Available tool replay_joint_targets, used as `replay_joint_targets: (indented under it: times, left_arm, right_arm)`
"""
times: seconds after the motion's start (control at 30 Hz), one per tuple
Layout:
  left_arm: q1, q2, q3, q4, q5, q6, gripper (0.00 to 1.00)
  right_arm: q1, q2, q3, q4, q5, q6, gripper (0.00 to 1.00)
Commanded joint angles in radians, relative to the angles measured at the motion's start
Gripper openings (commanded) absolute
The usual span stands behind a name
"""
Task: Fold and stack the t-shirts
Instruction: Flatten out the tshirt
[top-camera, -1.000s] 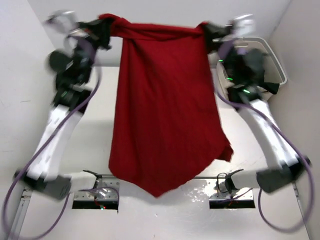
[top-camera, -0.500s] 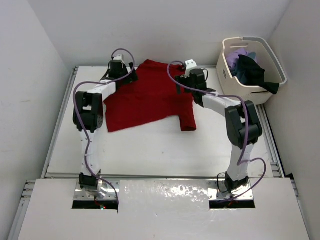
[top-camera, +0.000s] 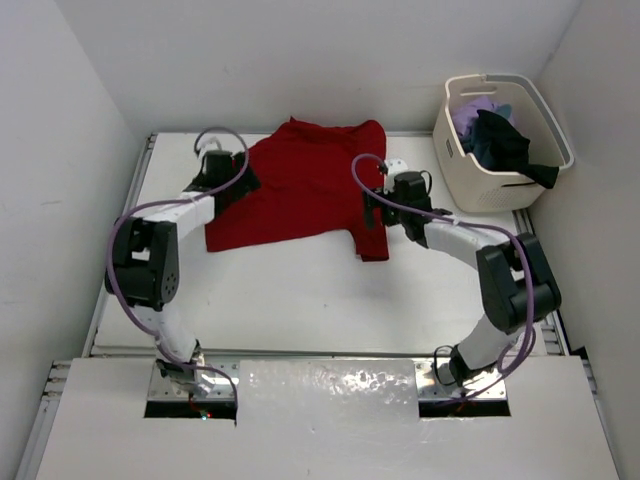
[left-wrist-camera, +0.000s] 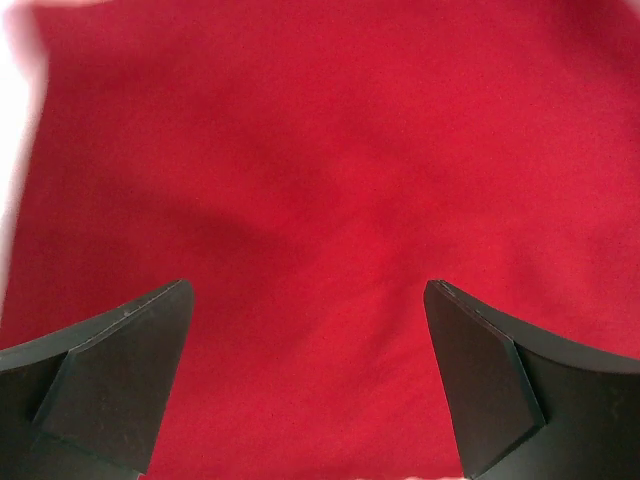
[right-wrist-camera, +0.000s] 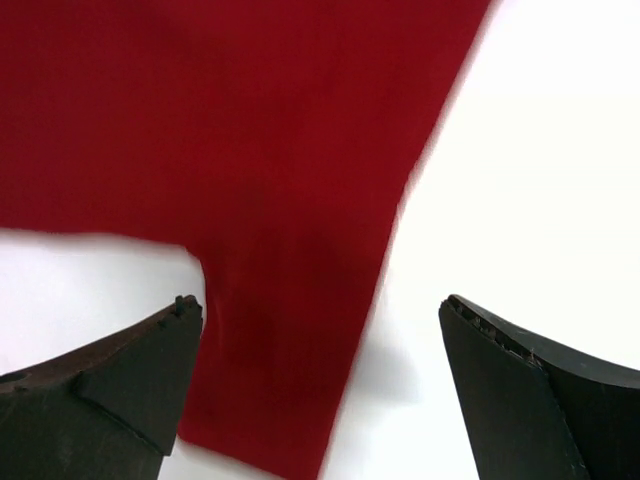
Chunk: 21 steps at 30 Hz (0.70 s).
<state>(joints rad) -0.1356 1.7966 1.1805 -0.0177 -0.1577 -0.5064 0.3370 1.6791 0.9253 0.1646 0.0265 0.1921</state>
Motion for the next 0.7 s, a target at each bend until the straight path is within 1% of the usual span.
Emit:
replay_joint_targets:
  times: [0.0, 0.1, 0.17, 0.2, 0.23, 0.27, 0.37, 0.4, 0.5, 0.53, 0.57, 0.6, 0.63, 0.67]
  left_arm:
    - [0.014, -0.155, -0.129, -0.18, -0.192, -0.182, 1.0]
    - [0.045, -0.223, -0.205, -0.296, -0.265, -0.259, 1.0]
    - [0.097, -0.238, -0.252, -0.317, -0.247, -0.283, 1.0]
    - [0.129, -0.235, -0.303, -0.309, -0.234, -0.293, 1.0]
    - [0.134, -0.229, -0.326, -0.298, -0.214, -0.294, 1.0]
    - [0.163, -0.215, -0.364, -0.262, -0.191, -0.297, 1.0]
    - [0.174, -0.186, -0.404, -0.165, -0.128, -0.296, 0.92]
    - [0.174, -0.177, -0.41, -0.144, -0.106, -0.285, 0.86]
    - [0.174, -0.143, -0.42, -0.097, -0.085, -0.284, 0.81]
    - [0.172, -0.129, -0.423, -0.084, -0.086, -0.284, 0.75]
    - [0.172, -0.118, -0.432, -0.046, -0.062, -0.282, 0.72]
    - [0.172, -0.111, -0.436, -0.028, -0.049, -0.282, 0.67]
    - [0.171, -0.092, -0.44, -0.012, -0.039, -0.282, 0.59]
    - [0.171, -0.074, -0.44, 0.022, 0.002, -0.279, 0.47]
  right_arm:
    - [-0.001, -0.117, -0.061, -0.127, 0.056, 0.02, 0.99]
    - [0.0, -0.183, -0.112, -0.2, 0.133, 0.038, 0.99]
    - [-0.001, -0.217, -0.152, -0.221, 0.13, 0.035, 0.99]
    - [-0.001, -0.225, -0.166, -0.243, 0.128, 0.038, 0.99]
    - [-0.001, -0.232, -0.18, -0.253, 0.119, 0.035, 0.99]
    - [-0.001, -0.249, -0.218, -0.257, 0.11, 0.029, 0.99]
    - [0.003, -0.26, -0.273, -0.254, 0.105, 0.026, 0.99]
    - [0.01, -0.259, -0.279, -0.257, 0.121, 0.026, 0.99]
    - [0.042, -0.242, -0.307, -0.219, 0.162, 0.015, 0.99]
    - [0.048, -0.234, -0.315, -0.205, 0.168, 0.017, 0.99]
    - [0.051, -0.225, -0.321, -0.188, 0.161, 0.023, 0.98]
    - [0.05, -0.216, -0.328, -0.138, 0.15, 0.027, 0.98]
    - [0.054, -0.196, -0.333, -0.12, 0.132, 0.038, 0.97]
    - [0.059, -0.174, -0.344, -0.062, 0.107, 0.053, 0.96]
